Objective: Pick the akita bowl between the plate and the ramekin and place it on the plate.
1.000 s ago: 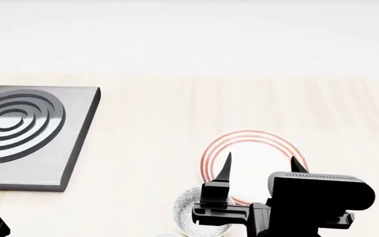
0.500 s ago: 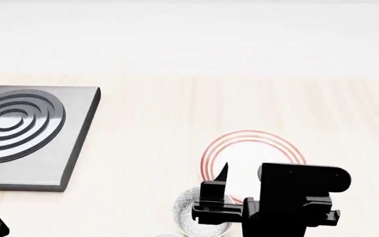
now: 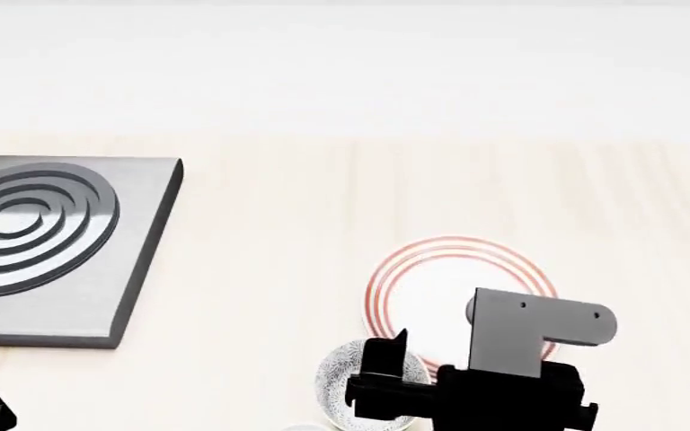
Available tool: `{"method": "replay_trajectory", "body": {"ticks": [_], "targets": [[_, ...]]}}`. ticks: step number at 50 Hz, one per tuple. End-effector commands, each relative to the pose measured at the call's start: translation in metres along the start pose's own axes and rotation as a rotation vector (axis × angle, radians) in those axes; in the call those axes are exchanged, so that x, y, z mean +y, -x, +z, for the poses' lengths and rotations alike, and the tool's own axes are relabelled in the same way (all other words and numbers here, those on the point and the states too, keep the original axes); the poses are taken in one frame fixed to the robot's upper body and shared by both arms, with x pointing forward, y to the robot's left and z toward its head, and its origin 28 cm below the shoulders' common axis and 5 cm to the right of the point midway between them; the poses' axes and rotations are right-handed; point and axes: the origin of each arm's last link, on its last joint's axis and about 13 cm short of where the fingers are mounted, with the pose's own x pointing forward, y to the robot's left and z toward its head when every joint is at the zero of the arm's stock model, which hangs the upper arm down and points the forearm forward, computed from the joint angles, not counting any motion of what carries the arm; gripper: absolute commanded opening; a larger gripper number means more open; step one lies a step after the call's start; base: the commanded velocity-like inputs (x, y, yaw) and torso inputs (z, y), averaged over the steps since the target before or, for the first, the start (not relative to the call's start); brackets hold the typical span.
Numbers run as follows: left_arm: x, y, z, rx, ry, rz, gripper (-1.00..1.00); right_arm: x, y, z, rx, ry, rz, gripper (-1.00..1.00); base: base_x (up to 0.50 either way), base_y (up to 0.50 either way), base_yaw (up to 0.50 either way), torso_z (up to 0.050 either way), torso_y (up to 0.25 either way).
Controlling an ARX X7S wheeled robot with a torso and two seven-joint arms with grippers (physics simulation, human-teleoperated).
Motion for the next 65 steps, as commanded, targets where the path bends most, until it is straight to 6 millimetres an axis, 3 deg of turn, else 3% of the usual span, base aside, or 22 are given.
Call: {"method": "replay_trajectory", "body": {"ticks": [1, 30, 65], "targets": [[0.000, 0.000, 0.000, 0.000, 0.000, 0.001, 1.00, 0.002, -0.006, 0.003, 0.067, -0.036, 0.003, 1.00, 0.00, 0.00, 0.00, 0.000, 0.000], [0.000, 0.000, 0.000, -0.007, -0.010, -0.001, 1.00, 0.004, -0.031, 0.001, 0.189, -0.096, -0.002, 1.00, 0.00, 0.00, 0.00, 0.000, 0.000], [0.000, 0.000, -0.001, -0.008, -0.013, 0.004, 1.00, 0.001, -0.041, -0.004, 0.288, -0.235, 0.008, 1.00, 0.00, 0.00, 0.00, 0.000, 0.000]]}}
